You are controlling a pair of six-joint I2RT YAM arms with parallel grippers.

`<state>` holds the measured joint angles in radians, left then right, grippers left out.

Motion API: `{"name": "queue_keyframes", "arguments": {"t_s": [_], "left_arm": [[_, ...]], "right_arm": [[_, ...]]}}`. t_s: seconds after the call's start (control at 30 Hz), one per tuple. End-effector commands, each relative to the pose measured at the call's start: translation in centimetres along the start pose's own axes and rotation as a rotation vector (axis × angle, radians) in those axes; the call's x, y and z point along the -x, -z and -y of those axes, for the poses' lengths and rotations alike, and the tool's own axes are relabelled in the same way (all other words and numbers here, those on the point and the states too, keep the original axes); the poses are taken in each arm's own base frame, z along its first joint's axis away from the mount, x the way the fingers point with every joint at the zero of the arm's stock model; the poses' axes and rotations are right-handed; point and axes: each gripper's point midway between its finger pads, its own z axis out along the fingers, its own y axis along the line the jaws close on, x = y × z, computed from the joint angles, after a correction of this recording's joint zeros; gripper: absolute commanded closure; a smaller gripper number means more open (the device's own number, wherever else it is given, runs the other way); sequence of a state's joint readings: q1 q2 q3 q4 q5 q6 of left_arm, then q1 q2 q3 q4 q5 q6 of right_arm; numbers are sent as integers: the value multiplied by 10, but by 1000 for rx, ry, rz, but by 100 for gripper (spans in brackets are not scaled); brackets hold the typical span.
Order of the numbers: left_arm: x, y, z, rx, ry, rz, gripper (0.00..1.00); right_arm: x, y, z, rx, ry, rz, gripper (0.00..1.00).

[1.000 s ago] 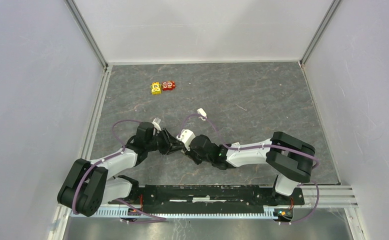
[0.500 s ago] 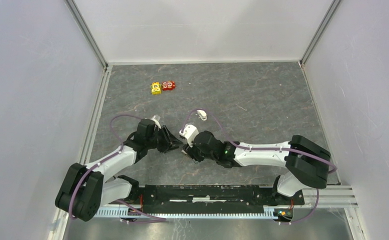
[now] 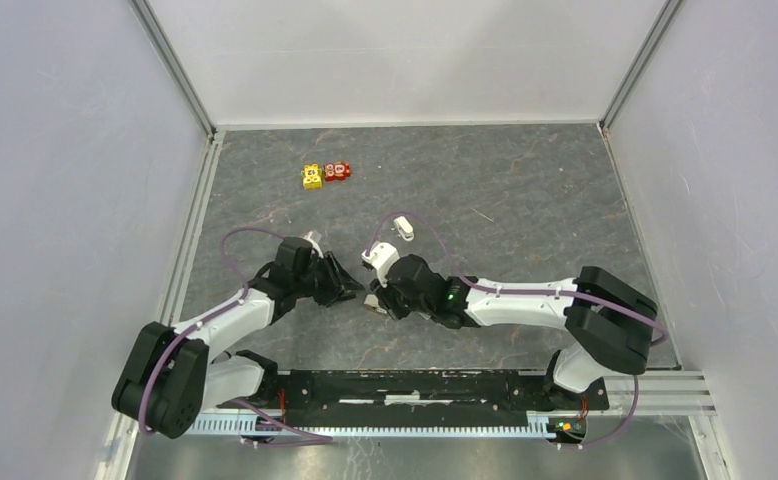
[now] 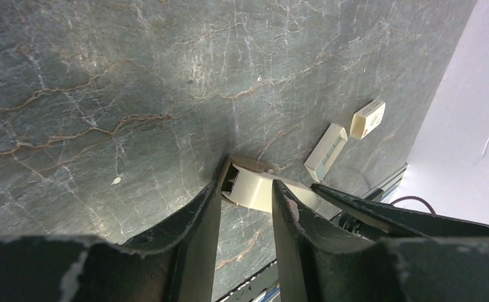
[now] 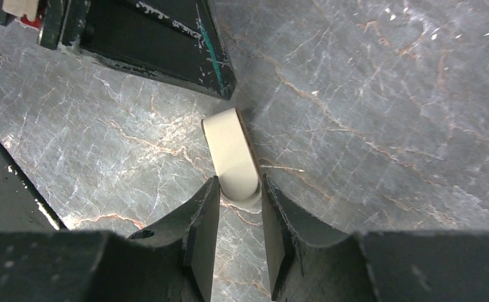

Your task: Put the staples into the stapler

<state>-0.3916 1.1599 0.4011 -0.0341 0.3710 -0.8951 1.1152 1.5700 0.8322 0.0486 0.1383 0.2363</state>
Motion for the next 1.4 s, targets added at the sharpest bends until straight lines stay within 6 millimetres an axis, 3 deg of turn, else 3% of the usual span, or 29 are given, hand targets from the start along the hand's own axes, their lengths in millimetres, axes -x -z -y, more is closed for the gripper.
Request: {"name": "queue_keyframes", "arguments": {"t_s": [0.0,0.43,0.6,0.73,0.87,0.97,1.0,1.17,1.3,1.37], "left_arm": [[-4,-5,4,-39,-52,-8,58],[-11,-15,5,-44,-56,-43,61],[-15,-19,2,-33,-54,-54,61],[-17,-19,1,-32,-53,-54,62],[-9,-16,9,-42,-42,-24,64],[8,-6,21,-31,-57,35,63],[16,0,23,-5,-71,63,61],[56,56,64,15,-213,223,50],[76,107,92,22,-357,330,36],[83,130,102,27,-423,377,31]], "right_arm": [[4,-10,-6,22,-33,14,64],[-65,-9,15,-55,-89,-74,80],[-99,-9,17,-53,-123,-123,82],[-109,-7,17,-50,-136,-129,82],[-97,-10,18,-52,-134,-110,82],[-66,-8,18,-42,-128,-62,77],[-47,-6,16,-28,-124,-26,73],[36,23,15,-7,-47,107,55],[68,55,26,-60,-16,157,47],[79,74,35,-104,-21,184,37]]}}
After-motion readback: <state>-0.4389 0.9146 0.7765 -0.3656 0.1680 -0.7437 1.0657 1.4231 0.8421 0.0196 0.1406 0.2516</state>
